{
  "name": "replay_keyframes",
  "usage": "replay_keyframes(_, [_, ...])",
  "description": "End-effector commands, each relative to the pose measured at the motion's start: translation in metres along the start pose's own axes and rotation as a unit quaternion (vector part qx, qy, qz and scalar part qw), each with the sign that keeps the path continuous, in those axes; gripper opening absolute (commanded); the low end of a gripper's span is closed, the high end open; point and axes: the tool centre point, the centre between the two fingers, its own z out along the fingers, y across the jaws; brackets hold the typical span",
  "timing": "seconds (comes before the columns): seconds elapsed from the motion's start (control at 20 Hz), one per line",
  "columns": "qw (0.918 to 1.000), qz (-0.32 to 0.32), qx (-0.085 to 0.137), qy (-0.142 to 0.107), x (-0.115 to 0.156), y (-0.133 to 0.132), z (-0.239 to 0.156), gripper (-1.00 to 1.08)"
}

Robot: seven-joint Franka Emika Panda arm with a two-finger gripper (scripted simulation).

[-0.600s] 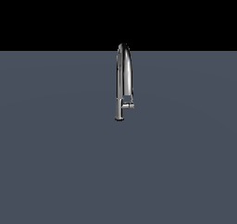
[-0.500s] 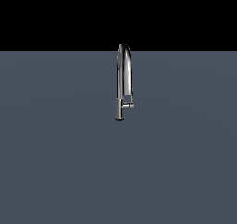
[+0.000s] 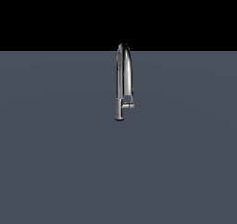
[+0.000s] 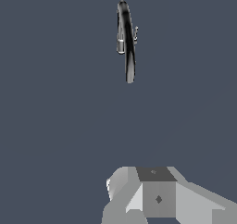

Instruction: Turn on the faucet by rotating a designated handle.

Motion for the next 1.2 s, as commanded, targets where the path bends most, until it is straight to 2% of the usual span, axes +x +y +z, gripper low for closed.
replay_keyframes(0.0, [0.9999,0.007,0.007,-0.008,0.007,-0.001,0.001,-1.0])
replay_keyframes(0.3, [0.9982,0.034,0.032,-0.038,0.032,-0.002,0.006,-1.0])
replay_keyframes(0.6, [0.9925,0.069,0.066,-0.077,0.066,-0.003,0.014,-1.0])
replay_keyframes(0.9, [0.9822,0.105,0.101,-0.118,0.1,-0.002,0.025,-1.0])
replay_keyframes(1.15, [0.9701,0.136,0.131,-0.152,0.128,0.0,0.037,-1.0])
